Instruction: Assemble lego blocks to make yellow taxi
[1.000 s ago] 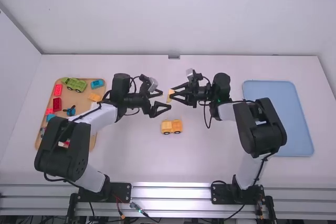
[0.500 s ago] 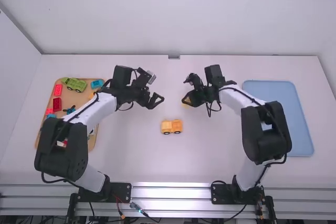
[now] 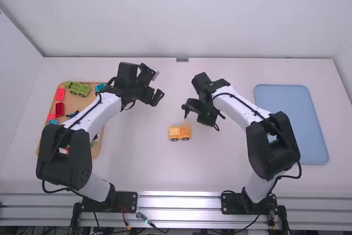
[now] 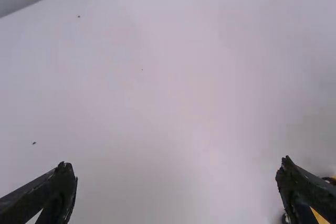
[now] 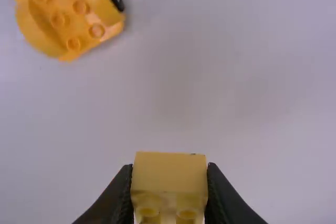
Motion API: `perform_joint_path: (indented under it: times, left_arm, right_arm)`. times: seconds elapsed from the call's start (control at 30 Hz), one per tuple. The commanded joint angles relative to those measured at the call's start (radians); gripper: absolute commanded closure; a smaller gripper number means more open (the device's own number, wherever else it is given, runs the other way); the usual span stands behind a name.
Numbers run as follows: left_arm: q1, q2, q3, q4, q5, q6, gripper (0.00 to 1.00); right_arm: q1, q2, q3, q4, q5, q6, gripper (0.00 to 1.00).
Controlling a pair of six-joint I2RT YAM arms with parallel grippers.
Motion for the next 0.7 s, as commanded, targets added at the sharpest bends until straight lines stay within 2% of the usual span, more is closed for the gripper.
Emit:
perform_joint_path:
  times: [0.0,0.1,0.23,0.47,0.67]
  left_arm:
    - [0.000,0.008,0.019,-0.006,-0.042,0.011,0.01]
    - [0.000,0.008,0.019,-0.019,-0.041,0.011,0.01]
    - [0.004,0.008,0.019,-0.026,-0.040,0.011,0.01]
    - [0.007,0.008,0.019,-0.033,-0.040,0.011,0.01]
    - [0.008,0.008,0.019,-0.045,-0.040,0.011,0.01]
  right_arm:
    - [0.024,0.002,-0.052,0.004,0.095,-0.139,1.00]
    - [0.047,0.002,-0.116,0.041,0.100,-0.185,1.00]
    - [0.036,0.002,-0.175,0.109,0.055,-0.183,1.00]
    - [0.000,0.003,-0.193,0.153,-0.027,-0.195,1.00]
    - [-0.014,0.043,-0.192,0.208,-0.019,-0.166,0.99]
